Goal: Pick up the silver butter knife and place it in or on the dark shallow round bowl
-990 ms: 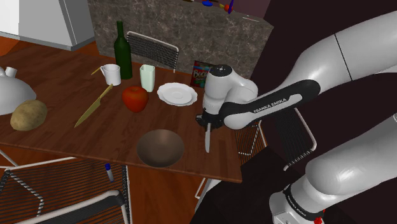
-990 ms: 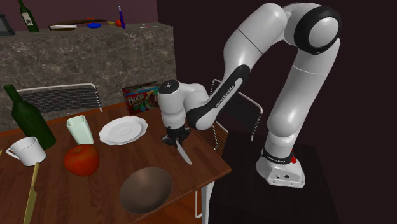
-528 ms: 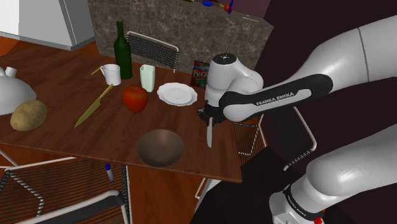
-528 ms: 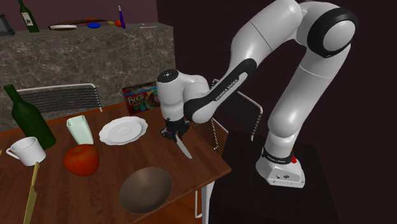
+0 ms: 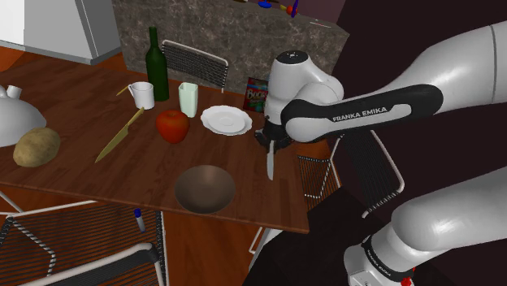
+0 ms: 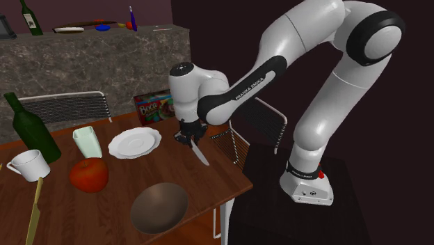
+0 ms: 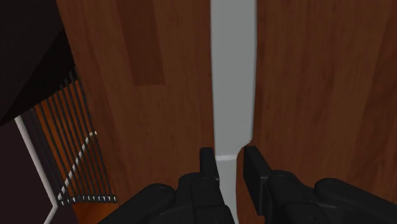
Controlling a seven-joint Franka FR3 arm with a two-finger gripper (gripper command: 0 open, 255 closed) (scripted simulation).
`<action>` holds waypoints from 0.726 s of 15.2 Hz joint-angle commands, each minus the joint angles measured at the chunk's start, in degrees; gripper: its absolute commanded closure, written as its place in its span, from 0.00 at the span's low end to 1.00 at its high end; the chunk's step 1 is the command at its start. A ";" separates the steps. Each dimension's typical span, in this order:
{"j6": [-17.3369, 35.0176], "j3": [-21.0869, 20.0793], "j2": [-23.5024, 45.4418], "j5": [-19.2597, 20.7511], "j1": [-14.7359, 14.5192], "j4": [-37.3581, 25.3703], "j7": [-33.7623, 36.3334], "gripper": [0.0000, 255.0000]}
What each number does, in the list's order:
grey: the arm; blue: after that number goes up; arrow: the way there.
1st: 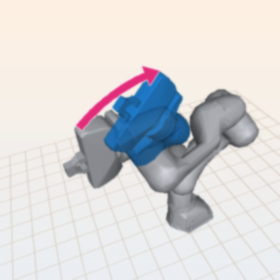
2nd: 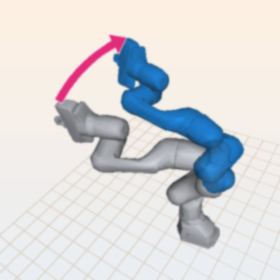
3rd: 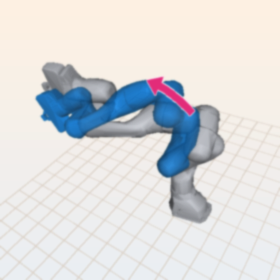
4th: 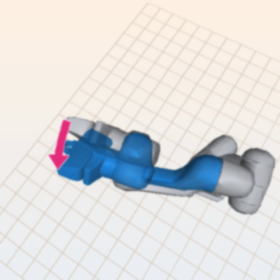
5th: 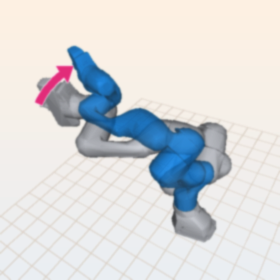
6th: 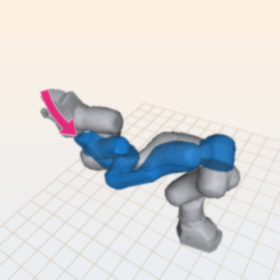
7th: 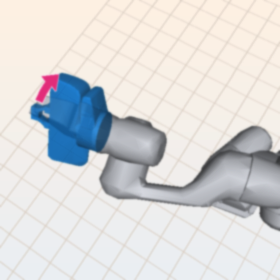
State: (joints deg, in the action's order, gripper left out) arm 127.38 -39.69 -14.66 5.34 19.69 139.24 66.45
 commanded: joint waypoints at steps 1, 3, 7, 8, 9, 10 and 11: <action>-1.07 -1.03 0.66 0.16 -0.32 -1.39 1.42 1.00; -2.36 -3.56 3.13 1.48 -0.59 -4.15 5.16 1.00; -5.41 -8.49 9.45 5.70 -1.22 -10.45 13.33 1.00; -6.31 -9.59 11.37 7.12 -1.55 -12.21 15.53 1.00; -7.30 -10.58 13.42 8.68 -2.03 -14.03 17.78 1.00; -8.37 -11.42 15.60 10.35 -2.69 -15.93 20.06 1.00; -9.52 -12.13 17.88 12.10 -3.52 -17.91 22.34 1.00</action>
State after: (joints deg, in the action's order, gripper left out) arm 119.43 -50.74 0.51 15.36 17.03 123.92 85.82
